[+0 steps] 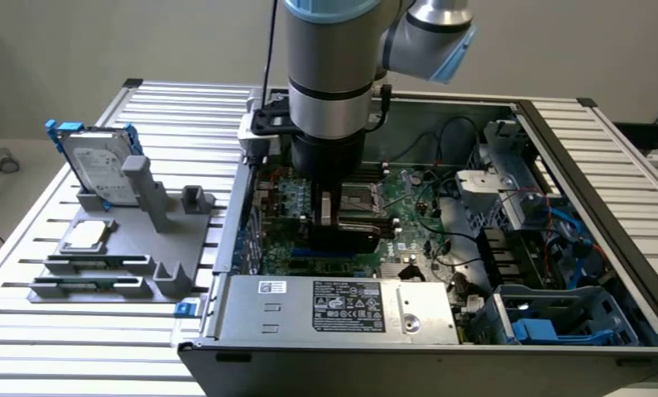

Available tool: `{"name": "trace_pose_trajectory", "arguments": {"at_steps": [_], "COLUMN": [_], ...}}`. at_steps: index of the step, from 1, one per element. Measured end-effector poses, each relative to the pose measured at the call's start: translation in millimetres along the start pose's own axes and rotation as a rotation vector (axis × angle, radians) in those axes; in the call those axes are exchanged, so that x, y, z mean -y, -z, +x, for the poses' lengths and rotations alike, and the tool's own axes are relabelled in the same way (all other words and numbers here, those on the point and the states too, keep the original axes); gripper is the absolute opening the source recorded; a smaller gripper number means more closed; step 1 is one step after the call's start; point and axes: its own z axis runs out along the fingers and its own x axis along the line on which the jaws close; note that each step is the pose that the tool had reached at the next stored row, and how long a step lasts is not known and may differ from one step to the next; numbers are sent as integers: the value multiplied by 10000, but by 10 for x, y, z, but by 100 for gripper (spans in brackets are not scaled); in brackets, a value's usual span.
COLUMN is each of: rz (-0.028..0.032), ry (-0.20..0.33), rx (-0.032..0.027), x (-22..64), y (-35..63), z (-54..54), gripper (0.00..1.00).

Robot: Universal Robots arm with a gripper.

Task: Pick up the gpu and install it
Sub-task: 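Insert the gpu into the slot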

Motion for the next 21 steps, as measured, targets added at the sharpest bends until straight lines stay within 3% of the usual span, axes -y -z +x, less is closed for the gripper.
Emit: {"name": "trace_pose_trajectory", "arguments": {"at_steps": [21], "rz": [-5], "ry": [263], "rx": [4], "x": [-18], "y": [-23], "z": [0], "gripper": [26]}}
